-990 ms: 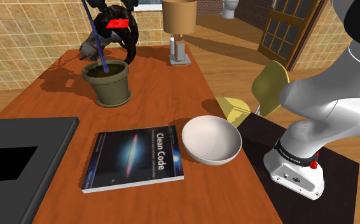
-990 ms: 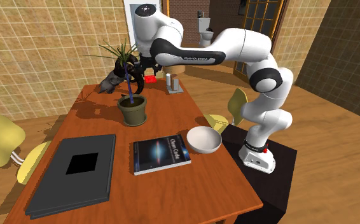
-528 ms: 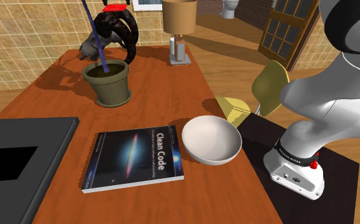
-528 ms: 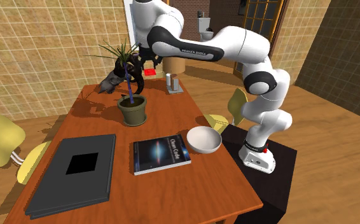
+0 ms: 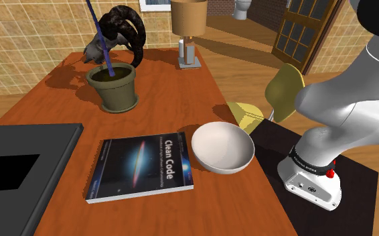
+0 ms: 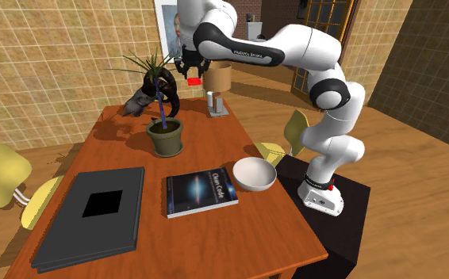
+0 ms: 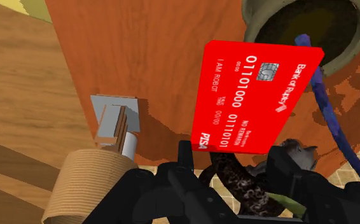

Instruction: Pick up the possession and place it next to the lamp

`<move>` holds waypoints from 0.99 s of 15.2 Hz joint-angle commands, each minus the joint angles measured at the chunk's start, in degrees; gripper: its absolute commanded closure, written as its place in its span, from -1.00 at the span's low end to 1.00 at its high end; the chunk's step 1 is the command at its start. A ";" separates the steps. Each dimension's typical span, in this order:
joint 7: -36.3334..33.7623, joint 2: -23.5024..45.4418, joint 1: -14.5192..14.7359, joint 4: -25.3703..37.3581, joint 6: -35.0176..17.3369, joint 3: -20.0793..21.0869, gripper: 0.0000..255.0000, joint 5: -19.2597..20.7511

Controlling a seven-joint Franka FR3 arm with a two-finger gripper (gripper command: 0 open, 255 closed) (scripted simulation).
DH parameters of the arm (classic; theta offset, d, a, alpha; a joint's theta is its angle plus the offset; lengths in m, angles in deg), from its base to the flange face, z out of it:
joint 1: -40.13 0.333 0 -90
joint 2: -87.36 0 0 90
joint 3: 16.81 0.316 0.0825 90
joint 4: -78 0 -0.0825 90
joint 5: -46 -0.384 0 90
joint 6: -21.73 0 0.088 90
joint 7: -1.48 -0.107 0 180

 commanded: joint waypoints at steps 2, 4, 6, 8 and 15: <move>0.30 5.17 3.54 -4.32 -2.12 -2.78 1.00 4.79; -0.31 9.73 7.08 -7.11 -3.02 -4.92 1.00 9.30; -1.73 15.58 11.12 -9.24 -2.93 -6.42 1.00 15.43; -3.94 23.05 13.54 -10.71 -1.39 -4.79 1.00 23.46; -1.96 34.77 5.15 -14.43 -1.14 3.55 1.00 33.89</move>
